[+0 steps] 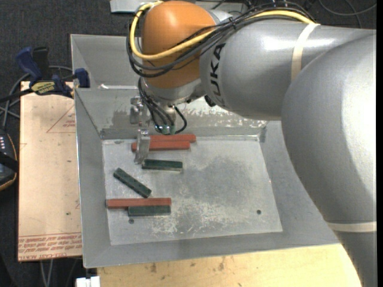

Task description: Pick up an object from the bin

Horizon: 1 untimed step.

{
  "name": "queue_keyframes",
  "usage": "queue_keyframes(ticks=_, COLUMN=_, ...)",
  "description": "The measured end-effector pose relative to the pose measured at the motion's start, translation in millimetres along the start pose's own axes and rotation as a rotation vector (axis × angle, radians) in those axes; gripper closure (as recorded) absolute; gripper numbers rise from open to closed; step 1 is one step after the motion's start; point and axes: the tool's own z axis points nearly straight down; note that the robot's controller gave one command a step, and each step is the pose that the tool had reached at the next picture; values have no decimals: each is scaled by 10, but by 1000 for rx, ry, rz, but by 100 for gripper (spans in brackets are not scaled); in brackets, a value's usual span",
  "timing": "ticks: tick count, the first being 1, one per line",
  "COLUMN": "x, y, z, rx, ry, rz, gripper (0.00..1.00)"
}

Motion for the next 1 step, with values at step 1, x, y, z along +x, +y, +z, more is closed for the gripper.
queue_keyframes(ticks=1, x=56, y=-356, z=1138, rx=2, ry=0, rz=89, gripper=0)
